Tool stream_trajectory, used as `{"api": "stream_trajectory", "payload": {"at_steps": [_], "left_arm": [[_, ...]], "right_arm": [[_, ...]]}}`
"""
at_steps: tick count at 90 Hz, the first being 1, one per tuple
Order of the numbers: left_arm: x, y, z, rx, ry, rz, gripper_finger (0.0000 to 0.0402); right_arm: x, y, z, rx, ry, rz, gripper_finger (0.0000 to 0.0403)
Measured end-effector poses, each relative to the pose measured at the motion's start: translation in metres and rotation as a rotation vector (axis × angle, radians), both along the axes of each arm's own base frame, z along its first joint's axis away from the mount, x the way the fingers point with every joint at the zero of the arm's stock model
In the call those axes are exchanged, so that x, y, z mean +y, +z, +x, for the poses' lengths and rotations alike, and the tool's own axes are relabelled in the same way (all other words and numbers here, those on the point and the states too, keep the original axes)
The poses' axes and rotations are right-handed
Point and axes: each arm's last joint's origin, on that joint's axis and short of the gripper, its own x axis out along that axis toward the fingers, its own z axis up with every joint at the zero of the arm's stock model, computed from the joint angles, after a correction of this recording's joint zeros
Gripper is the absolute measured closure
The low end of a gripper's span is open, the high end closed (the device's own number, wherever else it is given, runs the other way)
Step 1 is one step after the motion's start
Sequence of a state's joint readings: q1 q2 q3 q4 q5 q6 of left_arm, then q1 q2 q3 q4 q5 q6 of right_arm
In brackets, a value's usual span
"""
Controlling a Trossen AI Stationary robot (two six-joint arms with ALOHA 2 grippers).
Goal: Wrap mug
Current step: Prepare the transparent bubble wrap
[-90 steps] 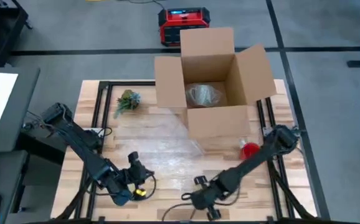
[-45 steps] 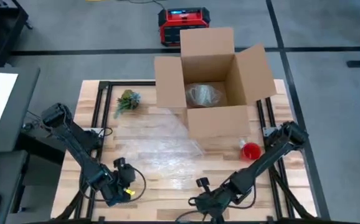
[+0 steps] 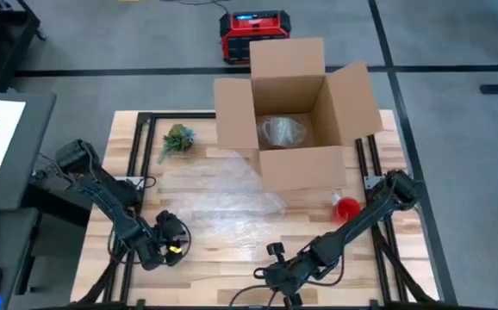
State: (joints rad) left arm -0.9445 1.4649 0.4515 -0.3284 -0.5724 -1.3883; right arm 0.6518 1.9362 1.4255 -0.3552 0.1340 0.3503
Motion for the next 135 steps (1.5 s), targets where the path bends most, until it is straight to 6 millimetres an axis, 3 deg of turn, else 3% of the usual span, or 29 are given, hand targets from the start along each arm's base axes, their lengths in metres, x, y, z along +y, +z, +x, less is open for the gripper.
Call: {"api": "stream_trajectory", "payload": {"at_steps": [17,35,49,63,75,83,91,102,111,135], "left_arm": [[-0.005,0.004,0.004,0.008,-0.031,0.014,0.0385],[-0.029,0.029,0.019,0.011,-0.066,-0.074,0.04],[-0.051,0.076,0.039,-0.093,-0.095,-0.018,0.0401],[-0.066,0.133,0.055,-0.282,-0.129,0.173,0.0402],[-0.067,0.175,0.066,-0.42,-0.103,0.381,0.0402],[-0.063,0.196,0.073,-0.48,-0.076,0.532,0.0402],[-0.056,0.211,0.081,-0.503,-0.029,0.673,0.0402],[-0.04,0.216,0.094,-0.48,0.052,0.835,0.0402],[-0.023,0.218,0.105,-0.448,0.137,0.935,0.0402],[0.032,0.217,0.135,-0.271,0.297,1.092,0.0402]], "right_arm": [[0.0,0.0,0.0,-0.001,0.0,0.001,0.0403],[0.003,0.0,-0.001,0.002,-0.011,0.016,0.0403],[0.006,0.0,-0.004,0.002,-0.002,0.018,0.0403],[0.007,0.002,-0.002,-0.016,0.0,0.033,0.0403],[0.006,0.004,0.005,-0.092,-0.016,0.035,0.0403],[0.004,-0.005,0.015,-0.13,-0.05,0.021,0.0403],[-0.006,-0.027,0.028,-0.117,-0.096,-0.012,0.0403],[-0.022,-0.057,0.037,-0.078,-0.226,-0.111,0.0403],[-0.032,-0.067,0.041,-0.038,-0.285,-0.11,0.0403],[-0.019,-0.076,0.033,0.177,-0.07,0.115,0.0403]]}}
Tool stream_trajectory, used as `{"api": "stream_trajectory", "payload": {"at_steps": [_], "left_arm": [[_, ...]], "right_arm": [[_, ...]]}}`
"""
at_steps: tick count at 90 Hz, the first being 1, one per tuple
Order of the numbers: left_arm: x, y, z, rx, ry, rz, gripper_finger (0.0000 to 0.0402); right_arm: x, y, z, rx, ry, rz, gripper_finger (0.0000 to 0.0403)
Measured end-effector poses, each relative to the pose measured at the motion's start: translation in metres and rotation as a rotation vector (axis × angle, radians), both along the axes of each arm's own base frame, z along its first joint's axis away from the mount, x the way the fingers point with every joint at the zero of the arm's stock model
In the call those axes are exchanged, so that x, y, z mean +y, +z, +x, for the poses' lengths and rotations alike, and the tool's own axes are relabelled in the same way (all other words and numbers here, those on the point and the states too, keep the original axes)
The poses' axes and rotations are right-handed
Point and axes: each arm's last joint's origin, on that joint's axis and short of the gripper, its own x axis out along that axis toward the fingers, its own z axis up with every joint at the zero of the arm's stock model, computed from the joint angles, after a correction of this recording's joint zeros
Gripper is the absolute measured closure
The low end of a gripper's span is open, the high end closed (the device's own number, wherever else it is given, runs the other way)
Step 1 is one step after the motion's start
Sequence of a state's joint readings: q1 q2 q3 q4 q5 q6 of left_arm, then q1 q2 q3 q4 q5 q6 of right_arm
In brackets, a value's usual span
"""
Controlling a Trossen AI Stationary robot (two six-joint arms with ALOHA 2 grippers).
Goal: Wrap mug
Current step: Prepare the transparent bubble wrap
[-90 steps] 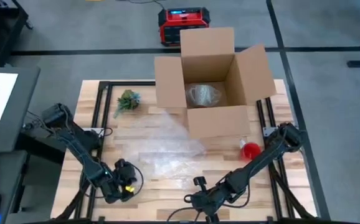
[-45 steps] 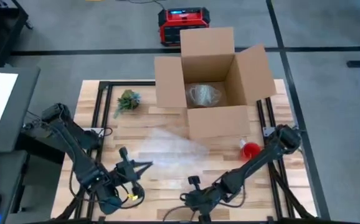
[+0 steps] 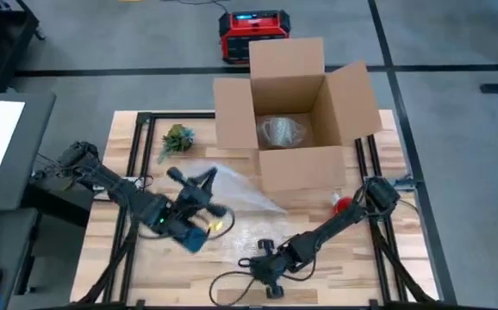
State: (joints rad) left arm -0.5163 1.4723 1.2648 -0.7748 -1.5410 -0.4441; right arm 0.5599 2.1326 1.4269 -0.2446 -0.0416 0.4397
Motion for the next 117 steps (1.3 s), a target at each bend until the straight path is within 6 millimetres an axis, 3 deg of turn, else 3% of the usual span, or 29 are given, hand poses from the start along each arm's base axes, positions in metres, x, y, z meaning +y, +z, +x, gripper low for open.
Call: {"api": "stream_trajectory", "payload": {"at_steps": [25,39,48,58,74,92,105,117], "left_arm": [[0.055,0.0,0.018,0.104,0.203,0.05,0.0402],[0.079,0.002,0.022,0.155,0.283,0.066,0.04],[0.092,0.011,0.025,0.178,0.336,0.078,0.0386],[0.105,0.026,0.028,0.185,0.4,0.099,0.0357],[0.118,0.049,0.03,0.228,0.421,0.087,0.0306],[0.11,0.052,0.031,0.189,0.332,0.02,0.028],[0.084,0.048,0.033,0.169,0.115,-0.114,0.0282],[0.051,0.047,0.027,0.158,-0.006,-0.126,0.0283]], "right_arm": [[0.025,0.003,-0.02,0.074,0.13,0.078,0.0403],[0.027,0.028,-0.022,-0.062,0.1,-0.014,0.0403],[0.021,0.041,-0.018,-0.182,-0.025,-0.136,0.0403],[0.005,0.041,-0.01,-0.22,-0.184,-0.217,0.0403],[-0.02,0.008,-0.001,-0.086,-0.321,-0.261,0.0403],[-0.018,-0.008,-0.001,0.004,-0.264,-0.207,0.0403],[-0.009,-0.004,-0.008,0.037,-0.178,-0.185,0.0403],[0.001,0.003,-0.017,0.062,-0.102,-0.156,0.0403]]}}
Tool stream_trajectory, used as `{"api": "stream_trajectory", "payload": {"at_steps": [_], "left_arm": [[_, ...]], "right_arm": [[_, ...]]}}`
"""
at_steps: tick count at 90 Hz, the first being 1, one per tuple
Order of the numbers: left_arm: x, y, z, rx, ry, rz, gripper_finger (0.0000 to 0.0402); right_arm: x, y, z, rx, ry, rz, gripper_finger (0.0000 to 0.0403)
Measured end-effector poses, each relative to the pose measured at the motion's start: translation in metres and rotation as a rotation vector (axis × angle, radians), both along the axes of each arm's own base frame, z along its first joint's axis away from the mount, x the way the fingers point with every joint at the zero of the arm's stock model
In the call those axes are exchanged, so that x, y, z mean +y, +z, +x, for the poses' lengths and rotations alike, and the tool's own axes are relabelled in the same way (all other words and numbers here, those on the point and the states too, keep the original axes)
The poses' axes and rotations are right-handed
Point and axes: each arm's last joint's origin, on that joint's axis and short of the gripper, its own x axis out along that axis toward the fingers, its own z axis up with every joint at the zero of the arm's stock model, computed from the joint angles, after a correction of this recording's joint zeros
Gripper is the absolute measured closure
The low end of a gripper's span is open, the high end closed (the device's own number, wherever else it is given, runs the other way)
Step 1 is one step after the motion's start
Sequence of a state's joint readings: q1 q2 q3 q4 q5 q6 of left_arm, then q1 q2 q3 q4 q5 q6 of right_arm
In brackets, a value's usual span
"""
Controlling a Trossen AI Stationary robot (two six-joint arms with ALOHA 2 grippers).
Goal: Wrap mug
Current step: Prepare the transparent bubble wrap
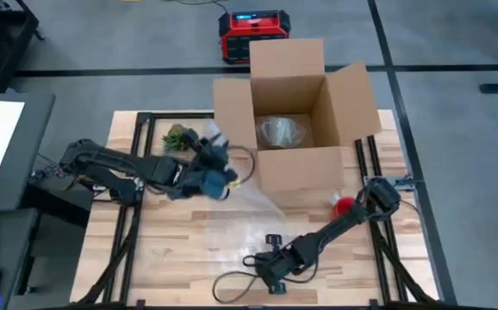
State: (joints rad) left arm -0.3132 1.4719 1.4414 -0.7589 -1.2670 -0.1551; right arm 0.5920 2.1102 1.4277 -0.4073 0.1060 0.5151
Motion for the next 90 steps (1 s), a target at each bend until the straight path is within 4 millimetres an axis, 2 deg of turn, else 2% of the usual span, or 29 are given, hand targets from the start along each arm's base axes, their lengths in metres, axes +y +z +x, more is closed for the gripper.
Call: {"api": "stream_trajectory", "payload": {"at_steps": [16,29,36,43,59,68,75,80,90], "left_arm": [[-0.039,0.006,-0.013,-0.026,-0.103,0.034,0.0283],[-0.051,0.022,-0.022,-0.095,-0.083,0.07,0.0283],[-0.044,0.034,-0.03,-0.122,-0.089,0.022,0.0284],[-0.028,0.041,-0.034,-0.126,-0.064,-0.017,0.0283],[0.018,0.041,-0.047,-0.077,0.03,-0.143,0.028],[0.026,0.039,-0.051,-0.025,-0.013,-0.254,0.0279],[0.017,0.036,-0.05,0.045,-0.134,-0.36,0.0279],[0.003,0.031,-0.048,0.103,-0.242,-0.442,0.0279],[-0.04,0.014,-0.045,0.243,-0.445,-0.563,0.0279]], "right_arm": [[0.01,0.004,-0.008,0.035,0.055,0.053,0.0403],[0.01,0.004,-0.008,0.045,0.057,0.065,0.0403],[0.01,0.004,-0.008,0.043,0.057,0.066,0.0403],[0.01,0.004,-0.007,0.041,0.056,0.067,0.0403],[0.009,0.004,-0.007,0.041,0.054,0.067,0.0403],[0.009,0.004,-0.007,0.041,0.053,0.066,0.0403],[0.008,0.004,-0.006,0.031,0.044,0.052,0.0403],[0.007,0.004,-0.005,0.019,0.033,0.033,0.0403],[0.005,0.004,-0.004,0.01,0.024,0.022,0.0403]]}}
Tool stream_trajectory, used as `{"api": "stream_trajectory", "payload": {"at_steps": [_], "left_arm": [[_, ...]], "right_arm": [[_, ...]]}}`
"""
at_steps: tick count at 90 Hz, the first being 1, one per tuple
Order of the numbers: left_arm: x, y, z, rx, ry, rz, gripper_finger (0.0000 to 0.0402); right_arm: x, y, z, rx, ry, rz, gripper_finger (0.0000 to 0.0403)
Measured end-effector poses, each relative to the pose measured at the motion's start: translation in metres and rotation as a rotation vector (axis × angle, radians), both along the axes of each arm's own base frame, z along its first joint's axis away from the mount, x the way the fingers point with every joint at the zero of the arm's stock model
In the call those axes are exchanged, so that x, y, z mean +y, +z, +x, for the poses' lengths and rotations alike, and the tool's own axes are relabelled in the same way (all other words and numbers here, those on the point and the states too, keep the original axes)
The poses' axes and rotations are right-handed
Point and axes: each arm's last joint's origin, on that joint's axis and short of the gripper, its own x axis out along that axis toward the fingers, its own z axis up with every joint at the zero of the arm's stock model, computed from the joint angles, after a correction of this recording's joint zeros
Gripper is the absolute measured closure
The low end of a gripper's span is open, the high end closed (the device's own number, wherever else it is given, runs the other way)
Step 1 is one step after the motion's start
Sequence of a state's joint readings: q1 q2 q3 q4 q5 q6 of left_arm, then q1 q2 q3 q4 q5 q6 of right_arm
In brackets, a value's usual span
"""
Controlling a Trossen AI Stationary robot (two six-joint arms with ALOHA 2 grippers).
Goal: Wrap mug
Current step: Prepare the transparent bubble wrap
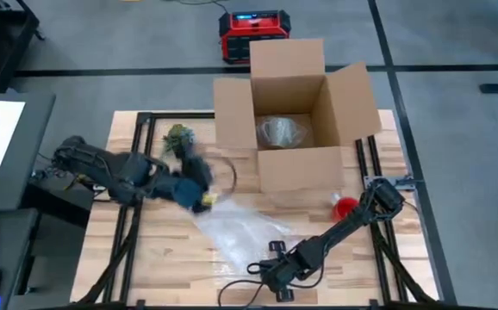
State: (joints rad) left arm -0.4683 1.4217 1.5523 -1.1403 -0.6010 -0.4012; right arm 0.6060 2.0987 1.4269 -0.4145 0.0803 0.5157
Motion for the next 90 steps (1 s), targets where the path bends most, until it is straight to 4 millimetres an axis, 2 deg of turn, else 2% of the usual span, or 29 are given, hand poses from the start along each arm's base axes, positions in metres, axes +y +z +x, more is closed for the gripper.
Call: {"api": "stream_trajectory", "payload": {"at_steps": [9,17,32,47,57,71,90], "left_arm": [[-0.045,-0.031,-0.001,0.115,-0.143,0.003,0.0279],[-0.078,-0.064,-0.007,0.198,-0.178,0.03,0.0279],[-0.122,-0.126,-0.012,0.256,-0.064,0.027,0.0279],[-0.156,-0.167,-0.017,0.122,0.099,0.011,0.0279],[-0.171,-0.186,-0.022,0.004,0.179,0.011,0.0279],[-0.178,-0.201,-0.025,-0.099,0.215,0.046,0.0279],[-0.175,-0.202,-0.021,-0.096,0.207,0.074,0.0279]], "right_arm": [[0.0,0.0,0.0,0.001,-0.007,0.002,0.0403],[0.0,0.0,0.0,-0.002,-0.007,0.004,0.0403],[0.005,0.01,0.003,-0.004,0.0,-0.001,0.0403],[0.012,0.023,0.007,-0.089,0.021,-0.082,0.0403],[0.013,0.027,0.007,-0.097,0.016,-0.108,0.0403],[0.007,0.025,0.007,-0.061,-0.058,-0.126,0.0399],[-0.005,0.026,0.002,0.01,-0.166,-0.217,0.035]]}}
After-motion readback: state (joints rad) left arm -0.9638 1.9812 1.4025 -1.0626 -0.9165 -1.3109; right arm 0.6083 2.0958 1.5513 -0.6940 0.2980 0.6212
